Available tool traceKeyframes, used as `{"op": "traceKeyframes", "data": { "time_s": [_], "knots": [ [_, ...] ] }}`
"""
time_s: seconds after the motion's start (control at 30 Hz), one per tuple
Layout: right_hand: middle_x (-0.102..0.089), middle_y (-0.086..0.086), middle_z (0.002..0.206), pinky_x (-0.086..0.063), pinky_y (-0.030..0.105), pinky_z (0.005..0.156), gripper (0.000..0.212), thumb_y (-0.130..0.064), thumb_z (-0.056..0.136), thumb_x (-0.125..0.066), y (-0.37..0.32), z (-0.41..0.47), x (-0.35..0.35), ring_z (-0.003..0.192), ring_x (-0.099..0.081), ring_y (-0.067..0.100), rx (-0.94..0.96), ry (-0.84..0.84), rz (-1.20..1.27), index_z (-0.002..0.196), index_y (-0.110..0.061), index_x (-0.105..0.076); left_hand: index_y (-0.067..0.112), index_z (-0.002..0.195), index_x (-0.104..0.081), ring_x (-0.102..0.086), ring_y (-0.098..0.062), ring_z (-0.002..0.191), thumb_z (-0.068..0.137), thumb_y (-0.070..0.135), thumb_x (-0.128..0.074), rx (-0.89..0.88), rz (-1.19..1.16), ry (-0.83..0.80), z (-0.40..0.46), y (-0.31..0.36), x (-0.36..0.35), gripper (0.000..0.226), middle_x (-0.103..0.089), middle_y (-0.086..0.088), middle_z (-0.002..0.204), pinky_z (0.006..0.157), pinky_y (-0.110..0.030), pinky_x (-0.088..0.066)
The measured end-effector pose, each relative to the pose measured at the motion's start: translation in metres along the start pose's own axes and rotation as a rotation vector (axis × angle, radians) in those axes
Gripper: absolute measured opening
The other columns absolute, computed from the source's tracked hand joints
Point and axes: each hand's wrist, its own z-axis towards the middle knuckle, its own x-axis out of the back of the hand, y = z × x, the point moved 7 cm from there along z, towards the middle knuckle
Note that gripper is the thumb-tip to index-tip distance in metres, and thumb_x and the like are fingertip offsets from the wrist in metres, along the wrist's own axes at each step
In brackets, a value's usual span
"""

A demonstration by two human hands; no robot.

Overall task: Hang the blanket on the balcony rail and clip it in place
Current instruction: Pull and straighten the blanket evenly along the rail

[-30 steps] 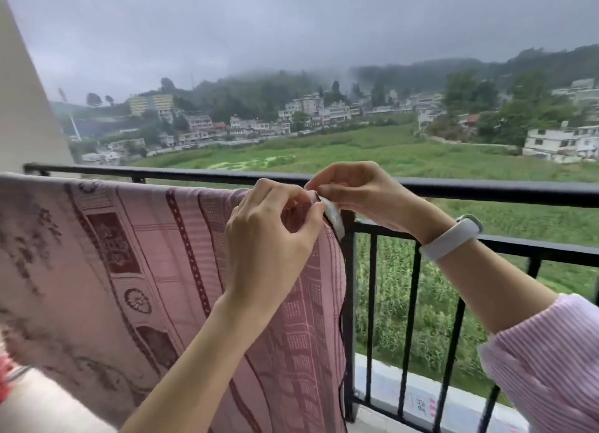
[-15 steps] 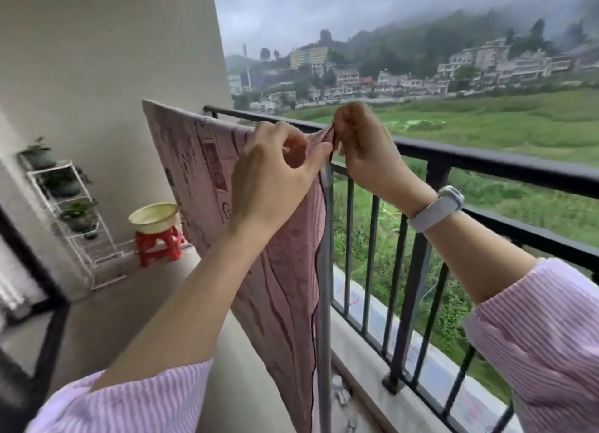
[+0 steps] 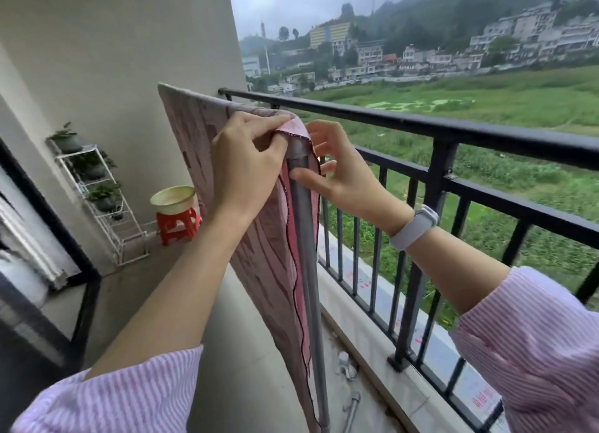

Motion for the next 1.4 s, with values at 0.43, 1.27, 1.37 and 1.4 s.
{"op": "traceKeyframes", "data": {
  "time_s": [0.43,1.27,1.37,1.4],
  "knots": [
    [-0.044,-0.013,0.068,-0.034,0.014,0.059,0.020,-0.002,0.088,-0.047,0.010,-0.003,0.024,0.061,-0.042,0.000,0.015,0.408,0.047,0.076,-0.017,-0.041,0.016,0.079,-0.058,-0.053,-0.013,0.063,0.083,0.020,-0.060,0.144,0.119,0.030,-0.037,-0.019,-0.008,0.006,-0.052,0.012,0.062,0.057,-0.017,-0.031],
    [-0.058,-0.004,0.102,-0.047,0.024,0.077,0.050,-0.047,0.076,-0.055,0.045,-0.078,-0.006,0.086,-0.056,0.010,-0.048,0.175,-0.128,0.115,-0.018,-0.046,0.012,0.087,-0.055,-0.047,-0.006,0.068,0.080,0.014,-0.065,-0.012,0.099,0.088,-0.079,-0.019,-0.016,0.012,-0.058,-0.004,0.081,0.065,-0.006,-0.035],
    [-0.050,-0.010,0.069,-0.047,0.034,0.061,0.019,-0.030,0.085,-0.051,0.046,-0.082,-0.001,0.063,-0.049,0.006,-0.043,0.318,-0.149,0.081,-0.013,-0.046,0.013,0.066,-0.051,-0.038,-0.003,0.058,0.080,0.008,-0.065,0.009,0.141,0.080,-0.090,-0.031,-0.006,0.020,-0.051,0.002,0.062,0.056,-0.011,-0.029],
    [-0.046,-0.014,0.066,-0.045,0.029,0.059,0.013,-0.023,0.087,-0.050,0.045,-0.083,0.006,0.060,-0.047,0.002,-0.031,0.380,-0.133,0.078,-0.014,-0.045,0.014,0.063,-0.047,-0.038,-0.004,0.057,0.081,0.008,-0.065,0.009,0.127,0.094,-0.091,-0.032,-0.002,0.026,-0.048,0.001,0.059,0.054,-0.012,-0.029]
  ]
}}
